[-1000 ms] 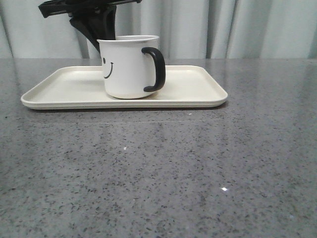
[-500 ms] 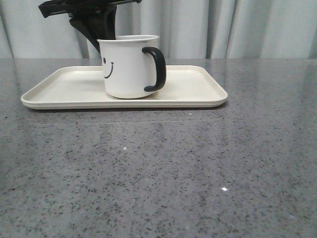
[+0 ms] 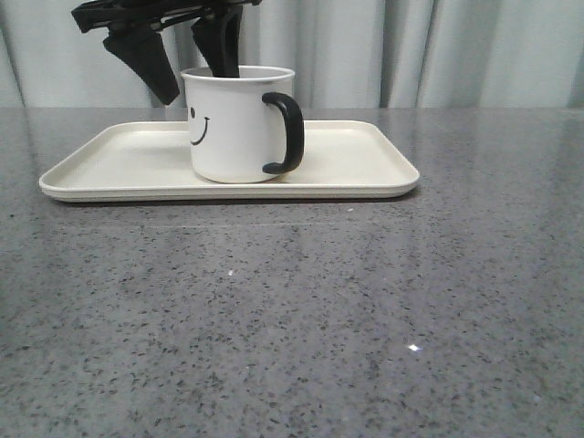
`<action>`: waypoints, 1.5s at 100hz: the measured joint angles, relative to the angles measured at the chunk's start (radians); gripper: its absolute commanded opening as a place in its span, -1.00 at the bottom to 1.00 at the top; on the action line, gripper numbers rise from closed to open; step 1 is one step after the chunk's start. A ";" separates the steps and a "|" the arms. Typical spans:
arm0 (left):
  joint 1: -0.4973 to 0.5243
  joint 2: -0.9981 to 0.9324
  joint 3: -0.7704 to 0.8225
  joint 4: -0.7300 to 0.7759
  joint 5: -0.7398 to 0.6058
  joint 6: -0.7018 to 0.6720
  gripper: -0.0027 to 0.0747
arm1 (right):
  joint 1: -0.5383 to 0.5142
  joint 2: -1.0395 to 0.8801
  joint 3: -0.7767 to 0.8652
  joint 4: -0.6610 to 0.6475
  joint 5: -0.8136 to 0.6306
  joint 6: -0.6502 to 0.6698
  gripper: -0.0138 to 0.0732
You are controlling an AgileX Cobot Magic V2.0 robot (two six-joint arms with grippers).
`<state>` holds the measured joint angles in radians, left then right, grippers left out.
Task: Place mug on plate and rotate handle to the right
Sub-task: 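Open the left gripper and lift it out of the mug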
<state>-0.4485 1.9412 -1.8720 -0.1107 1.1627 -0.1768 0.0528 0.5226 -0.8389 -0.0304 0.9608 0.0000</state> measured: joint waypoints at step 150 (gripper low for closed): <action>0.320 -1.114 1.005 0.158 -0.272 0.000 0.27 | 0.000 0.000 0.000 0.000 0.000 0.000 0.42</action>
<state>-0.1280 0.8270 -0.8673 0.0472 0.8908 -0.1768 0.0528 0.5226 -0.8389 -0.0304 0.9608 0.0000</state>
